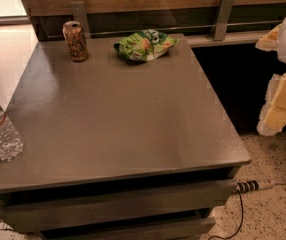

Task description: Move orange can near water bottle

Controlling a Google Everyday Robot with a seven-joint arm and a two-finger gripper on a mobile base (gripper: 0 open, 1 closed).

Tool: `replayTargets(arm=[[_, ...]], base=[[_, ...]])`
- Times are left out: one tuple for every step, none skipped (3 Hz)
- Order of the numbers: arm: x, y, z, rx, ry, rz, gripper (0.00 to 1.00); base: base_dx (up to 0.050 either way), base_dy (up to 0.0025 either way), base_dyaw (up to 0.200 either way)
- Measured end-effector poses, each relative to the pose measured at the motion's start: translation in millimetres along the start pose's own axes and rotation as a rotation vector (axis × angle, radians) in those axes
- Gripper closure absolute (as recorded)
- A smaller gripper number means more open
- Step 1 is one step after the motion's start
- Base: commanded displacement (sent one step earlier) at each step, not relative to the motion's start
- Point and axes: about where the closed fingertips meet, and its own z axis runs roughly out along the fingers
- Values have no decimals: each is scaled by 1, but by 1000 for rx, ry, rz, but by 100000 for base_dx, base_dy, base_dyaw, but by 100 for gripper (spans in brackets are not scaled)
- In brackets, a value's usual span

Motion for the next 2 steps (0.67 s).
replayTargets(arm=[[0,0,0,2,-1,0,0],[0,-2,0,8,1,-4,0]], base=[[0,0,15399],[0,0,0]])
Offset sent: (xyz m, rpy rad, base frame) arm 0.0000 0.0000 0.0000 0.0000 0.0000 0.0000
